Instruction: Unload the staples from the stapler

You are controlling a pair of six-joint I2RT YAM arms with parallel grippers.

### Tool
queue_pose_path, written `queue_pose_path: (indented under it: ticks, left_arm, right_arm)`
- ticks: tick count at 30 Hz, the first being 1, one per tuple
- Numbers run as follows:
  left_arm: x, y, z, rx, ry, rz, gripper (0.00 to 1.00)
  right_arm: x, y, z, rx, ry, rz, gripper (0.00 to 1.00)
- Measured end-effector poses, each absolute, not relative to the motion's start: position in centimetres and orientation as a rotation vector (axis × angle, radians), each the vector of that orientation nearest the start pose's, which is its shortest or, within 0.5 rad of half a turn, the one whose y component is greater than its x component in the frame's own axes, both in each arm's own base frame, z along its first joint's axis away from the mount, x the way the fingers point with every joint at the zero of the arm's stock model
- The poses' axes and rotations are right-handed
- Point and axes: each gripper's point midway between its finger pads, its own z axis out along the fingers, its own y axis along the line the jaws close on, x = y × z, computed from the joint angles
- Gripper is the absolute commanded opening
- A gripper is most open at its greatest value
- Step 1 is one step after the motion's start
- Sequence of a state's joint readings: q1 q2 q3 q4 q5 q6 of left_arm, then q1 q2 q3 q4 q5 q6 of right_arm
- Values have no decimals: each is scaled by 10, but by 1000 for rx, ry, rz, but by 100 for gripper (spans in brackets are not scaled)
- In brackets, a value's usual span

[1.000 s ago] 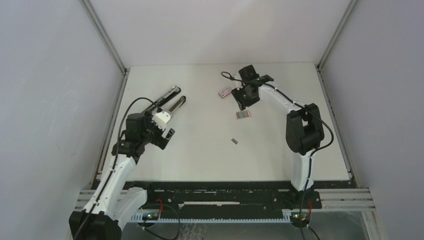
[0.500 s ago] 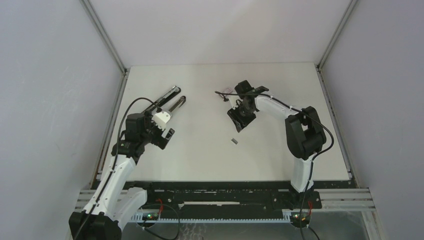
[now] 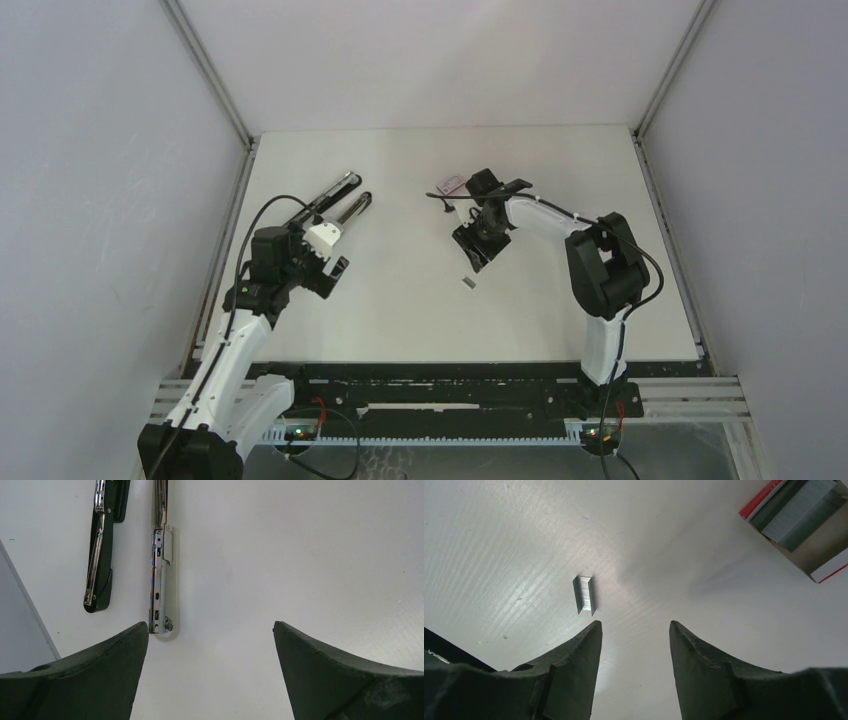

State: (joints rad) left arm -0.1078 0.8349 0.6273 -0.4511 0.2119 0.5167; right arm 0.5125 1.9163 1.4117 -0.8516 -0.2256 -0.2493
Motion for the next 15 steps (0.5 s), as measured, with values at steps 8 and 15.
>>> queue_pose_path:
  ticks: [8, 15]
  left_arm:
    - [267, -46, 136, 788, 2067, -10, 100]
    - [267, -46, 136, 788, 2067, -10, 100]
  right_arm:
    - [310, 208, 38, -1137, 2701, 326, 52]
    - [308, 210, 28, -1152, 2716, 328, 51]
